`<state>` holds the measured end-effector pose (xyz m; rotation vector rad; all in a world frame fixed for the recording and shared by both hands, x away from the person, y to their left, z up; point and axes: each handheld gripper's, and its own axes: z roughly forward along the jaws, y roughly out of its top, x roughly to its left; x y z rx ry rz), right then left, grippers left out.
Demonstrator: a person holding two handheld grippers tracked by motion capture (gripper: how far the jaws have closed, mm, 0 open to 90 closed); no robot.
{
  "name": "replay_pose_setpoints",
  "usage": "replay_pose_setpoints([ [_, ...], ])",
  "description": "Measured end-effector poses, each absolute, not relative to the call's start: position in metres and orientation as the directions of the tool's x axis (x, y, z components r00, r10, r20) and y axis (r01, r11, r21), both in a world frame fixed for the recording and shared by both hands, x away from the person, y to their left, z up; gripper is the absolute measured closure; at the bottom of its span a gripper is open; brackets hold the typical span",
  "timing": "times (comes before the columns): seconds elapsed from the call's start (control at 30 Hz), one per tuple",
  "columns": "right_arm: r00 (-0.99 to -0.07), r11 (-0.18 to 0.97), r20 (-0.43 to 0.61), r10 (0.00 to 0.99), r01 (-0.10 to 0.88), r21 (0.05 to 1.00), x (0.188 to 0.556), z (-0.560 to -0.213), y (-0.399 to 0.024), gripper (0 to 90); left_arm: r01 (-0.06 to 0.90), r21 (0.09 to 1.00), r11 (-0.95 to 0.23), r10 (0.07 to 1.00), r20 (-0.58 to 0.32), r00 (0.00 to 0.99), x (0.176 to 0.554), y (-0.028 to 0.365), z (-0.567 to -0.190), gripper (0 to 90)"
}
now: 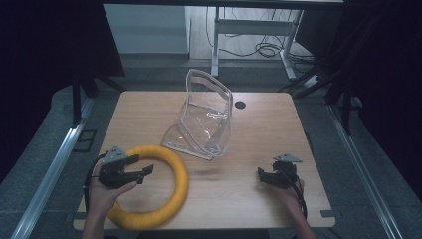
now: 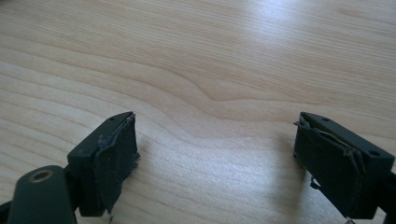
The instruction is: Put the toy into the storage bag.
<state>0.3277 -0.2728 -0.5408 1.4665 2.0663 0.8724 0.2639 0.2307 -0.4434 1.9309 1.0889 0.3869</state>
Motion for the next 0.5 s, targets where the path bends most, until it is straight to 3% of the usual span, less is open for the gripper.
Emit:
replay_pose_setpoints([
  [0.5, -0.328, 0.233, -0.008, 0.945, 0.654, 0.720, 0.3285, -0.5408, -0.2728, 13.6, 0.524, 0.813, -0.254, 0.776, -0.153, 0.613, 0.2601, 0.2342, -0.4395, 33.9],
])
